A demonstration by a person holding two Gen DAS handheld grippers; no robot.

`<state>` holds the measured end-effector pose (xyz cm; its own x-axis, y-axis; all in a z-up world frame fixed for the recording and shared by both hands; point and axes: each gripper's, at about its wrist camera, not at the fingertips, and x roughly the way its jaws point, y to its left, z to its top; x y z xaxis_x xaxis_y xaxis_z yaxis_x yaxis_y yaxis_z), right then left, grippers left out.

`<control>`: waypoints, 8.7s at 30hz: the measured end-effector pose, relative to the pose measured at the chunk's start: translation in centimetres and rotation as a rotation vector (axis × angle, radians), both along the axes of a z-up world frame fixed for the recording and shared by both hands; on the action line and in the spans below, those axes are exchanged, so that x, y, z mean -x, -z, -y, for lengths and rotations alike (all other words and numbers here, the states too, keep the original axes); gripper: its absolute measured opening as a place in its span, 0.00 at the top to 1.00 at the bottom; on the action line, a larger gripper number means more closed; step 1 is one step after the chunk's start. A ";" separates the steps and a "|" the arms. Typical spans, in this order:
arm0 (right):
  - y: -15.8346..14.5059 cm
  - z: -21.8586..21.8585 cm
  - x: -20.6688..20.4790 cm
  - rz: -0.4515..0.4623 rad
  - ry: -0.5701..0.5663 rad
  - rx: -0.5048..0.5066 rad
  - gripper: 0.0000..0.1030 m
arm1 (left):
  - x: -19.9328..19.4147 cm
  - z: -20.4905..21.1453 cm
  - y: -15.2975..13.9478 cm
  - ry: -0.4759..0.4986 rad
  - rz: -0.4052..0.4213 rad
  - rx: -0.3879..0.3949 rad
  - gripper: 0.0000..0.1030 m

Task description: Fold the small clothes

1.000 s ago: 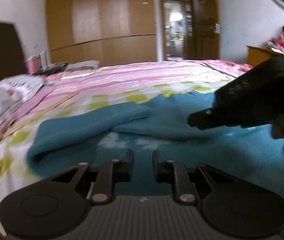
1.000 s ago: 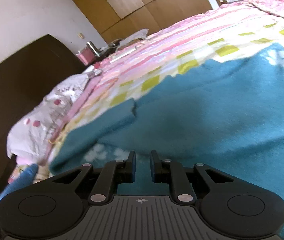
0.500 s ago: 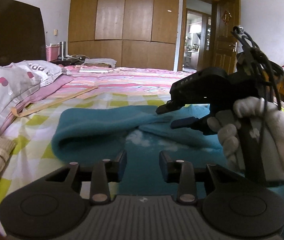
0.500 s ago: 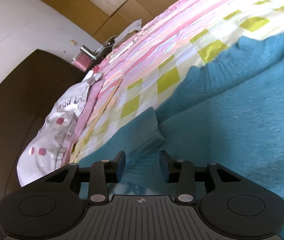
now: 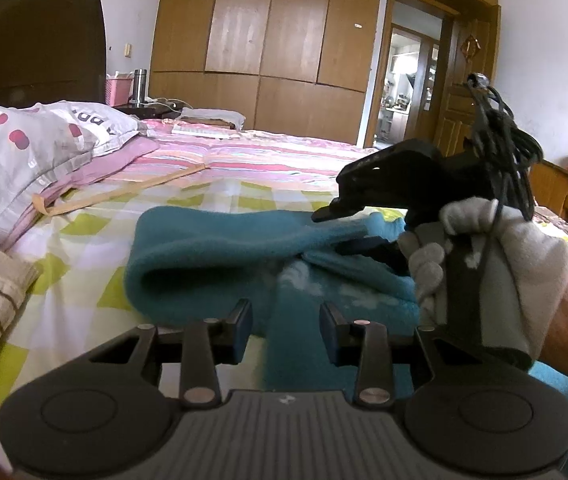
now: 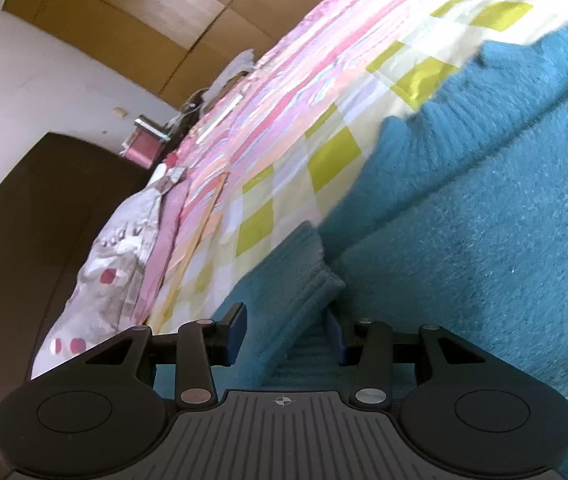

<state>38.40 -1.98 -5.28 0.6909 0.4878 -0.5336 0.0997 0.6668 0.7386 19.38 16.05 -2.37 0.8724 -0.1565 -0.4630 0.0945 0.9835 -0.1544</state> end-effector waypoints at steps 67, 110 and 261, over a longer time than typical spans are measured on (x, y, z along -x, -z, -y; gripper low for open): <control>-2.7 21.2 9.9 0.145 0.246 0.443 0.81 | -4.8 6.7 -2.0 0.012 0.071 -0.275 0.35; -4.2 22.8 33.5 -0.076 -0.105 0.561 0.70 | 14.7 3.4 -1.2 0.023 -0.163 -0.225 0.35; -0.1 28.4 7.9 0.127 0.307 -0.259 0.86 | -12.1 0.1 -1.9 -0.093 -0.119 0.371 0.84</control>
